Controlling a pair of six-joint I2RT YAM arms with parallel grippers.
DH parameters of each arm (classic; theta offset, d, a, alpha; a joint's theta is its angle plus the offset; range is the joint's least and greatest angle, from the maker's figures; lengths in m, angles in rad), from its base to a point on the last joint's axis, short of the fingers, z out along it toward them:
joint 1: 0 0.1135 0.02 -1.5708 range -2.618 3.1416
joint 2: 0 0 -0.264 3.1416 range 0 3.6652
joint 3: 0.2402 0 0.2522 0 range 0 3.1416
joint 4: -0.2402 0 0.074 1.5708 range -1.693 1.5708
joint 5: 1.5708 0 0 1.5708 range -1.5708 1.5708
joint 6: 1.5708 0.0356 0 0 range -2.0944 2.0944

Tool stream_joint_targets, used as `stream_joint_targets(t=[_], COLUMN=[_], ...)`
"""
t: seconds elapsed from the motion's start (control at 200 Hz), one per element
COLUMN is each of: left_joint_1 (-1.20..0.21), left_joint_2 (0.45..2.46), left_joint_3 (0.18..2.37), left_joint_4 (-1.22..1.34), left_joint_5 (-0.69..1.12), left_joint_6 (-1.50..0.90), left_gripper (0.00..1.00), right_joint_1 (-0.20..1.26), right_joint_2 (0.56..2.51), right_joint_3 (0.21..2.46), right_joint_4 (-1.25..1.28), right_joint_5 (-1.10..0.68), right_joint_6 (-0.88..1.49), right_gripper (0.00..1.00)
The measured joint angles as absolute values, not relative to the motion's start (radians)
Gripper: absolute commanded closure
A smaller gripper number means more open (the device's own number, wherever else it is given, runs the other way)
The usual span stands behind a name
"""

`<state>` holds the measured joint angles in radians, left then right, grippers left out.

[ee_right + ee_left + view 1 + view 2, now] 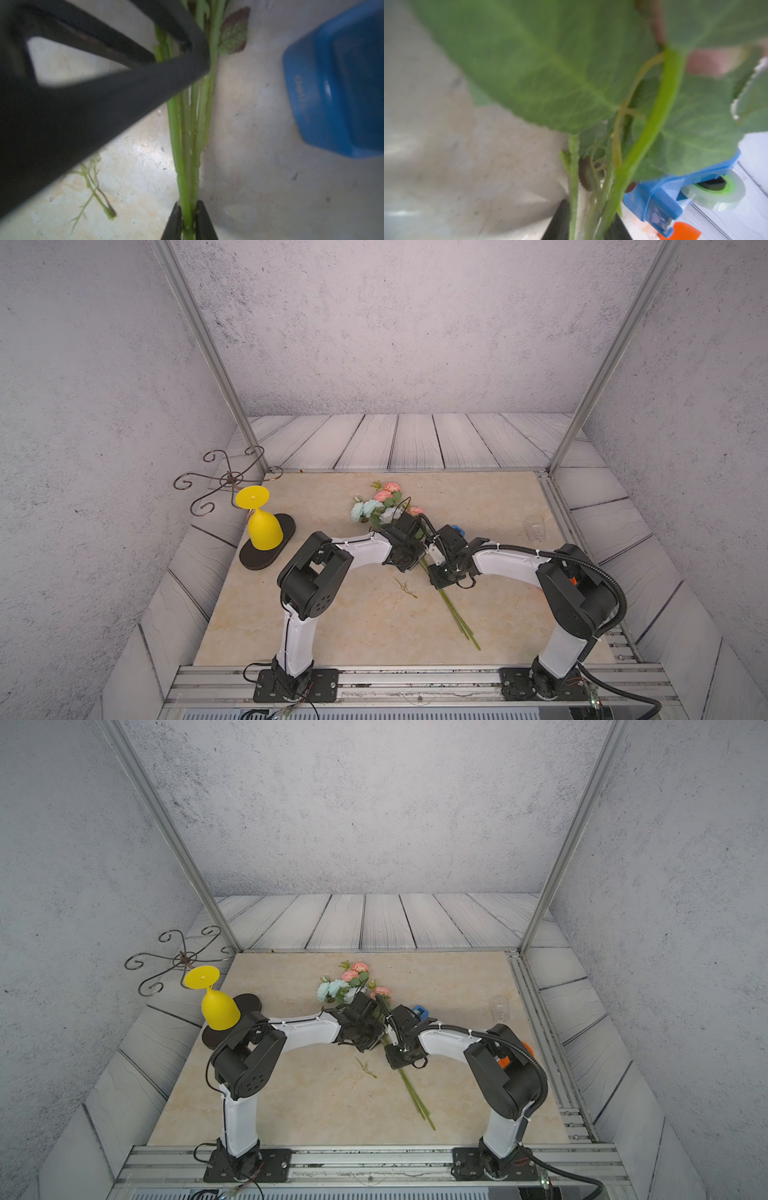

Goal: Wrap bouquets with tape
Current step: Gather the flowers at the center of the board.

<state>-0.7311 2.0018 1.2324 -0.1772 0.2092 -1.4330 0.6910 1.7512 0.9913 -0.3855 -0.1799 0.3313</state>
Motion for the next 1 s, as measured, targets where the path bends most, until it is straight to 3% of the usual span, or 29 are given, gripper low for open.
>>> stream_joint_targets(t=[0.185, 0.55, 1.001], left_joint_1=[-0.731, -0.726, -0.724], left_joint_2=[2.008, 2.030, 2.030], left_joint_3=[1.242, 1.301, 1.303], left_joint_4=[-0.205, -0.281, -0.286], left_joint_5=[0.206, 0.206, 0.208], left_joint_6=[-1.405, -1.367, -1.354], left_gripper=[1.00, 1.00, 1.00], right_joint_1=[0.694, 0.682, 0.635], right_joint_2=[1.757, 1.773, 1.731], right_joint_3=[0.989, 1.006, 0.994], right_joint_4=[-0.355, -0.318, -0.340], right_joint_5=[-0.173, -0.131, -0.156], right_joint_6=[0.331, 0.319, 0.308], right_gripper=[0.75, 0.73, 0.45])
